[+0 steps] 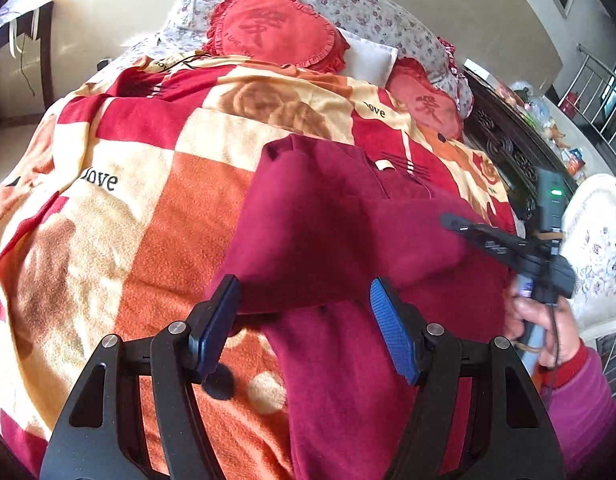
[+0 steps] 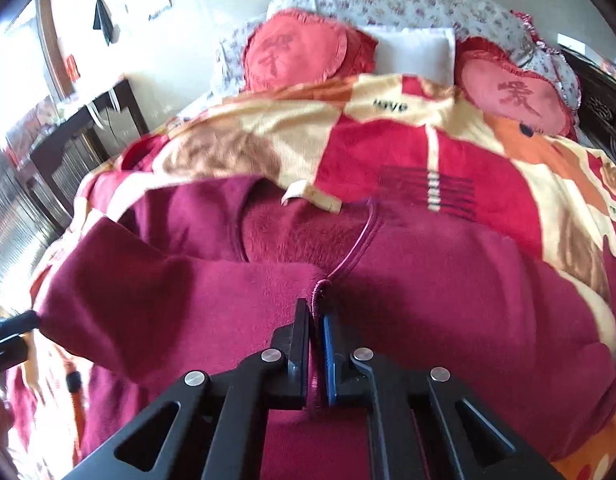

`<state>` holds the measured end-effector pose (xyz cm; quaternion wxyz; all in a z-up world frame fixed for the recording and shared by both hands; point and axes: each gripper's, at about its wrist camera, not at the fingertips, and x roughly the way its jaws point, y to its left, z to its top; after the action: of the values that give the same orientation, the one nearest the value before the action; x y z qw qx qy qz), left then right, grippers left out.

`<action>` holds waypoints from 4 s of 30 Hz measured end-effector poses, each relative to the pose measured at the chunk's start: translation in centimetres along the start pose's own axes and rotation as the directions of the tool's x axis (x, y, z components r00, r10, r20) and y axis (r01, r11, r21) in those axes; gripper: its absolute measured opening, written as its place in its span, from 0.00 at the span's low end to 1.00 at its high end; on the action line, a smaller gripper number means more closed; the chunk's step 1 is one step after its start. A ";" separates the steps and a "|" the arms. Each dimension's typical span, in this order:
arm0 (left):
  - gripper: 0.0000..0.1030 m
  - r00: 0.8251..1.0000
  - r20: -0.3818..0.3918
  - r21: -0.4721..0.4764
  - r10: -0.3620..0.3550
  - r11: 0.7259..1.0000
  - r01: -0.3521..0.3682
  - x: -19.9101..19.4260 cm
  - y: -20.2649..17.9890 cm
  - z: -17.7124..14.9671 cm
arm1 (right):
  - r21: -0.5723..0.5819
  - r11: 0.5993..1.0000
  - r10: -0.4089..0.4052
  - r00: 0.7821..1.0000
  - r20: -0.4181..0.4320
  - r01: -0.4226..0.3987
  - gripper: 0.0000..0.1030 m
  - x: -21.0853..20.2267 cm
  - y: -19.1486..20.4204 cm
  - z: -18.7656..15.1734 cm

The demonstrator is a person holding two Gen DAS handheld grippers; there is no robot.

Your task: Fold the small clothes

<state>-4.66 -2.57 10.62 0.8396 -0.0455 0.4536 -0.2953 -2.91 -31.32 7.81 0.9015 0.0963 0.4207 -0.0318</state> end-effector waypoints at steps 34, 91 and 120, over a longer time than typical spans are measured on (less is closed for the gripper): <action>0.66 0.981 -0.165 -0.025 0.102 0.994 -0.108 7.0 1.5 -2.8 | 0.039 0.990 0.133 0.985 0.114 -0.138 0.58 -7.4 -0.7 2.4; 0.67 0.991 -0.053 0.017 0.125 0.992 -0.124 7.3 -2.4 0.8 | -0.246 0.967 0.042 0.994 -0.096 -0.065 0.04 2.4 2.7 0.7; 0.67 0.959 -0.096 0.134 0.266 0.958 -0.253 10.6 -5.9 0.5 | -0.169 0.984 -0.072 0.996 -0.051 0.062 0.57 -3.6 -0.5 -3.0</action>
<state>-2.55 -13.24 5.19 0.8452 0.0821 0.4838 -0.2115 -7.51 -31.31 8.62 0.8925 0.0072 0.4504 -0.0238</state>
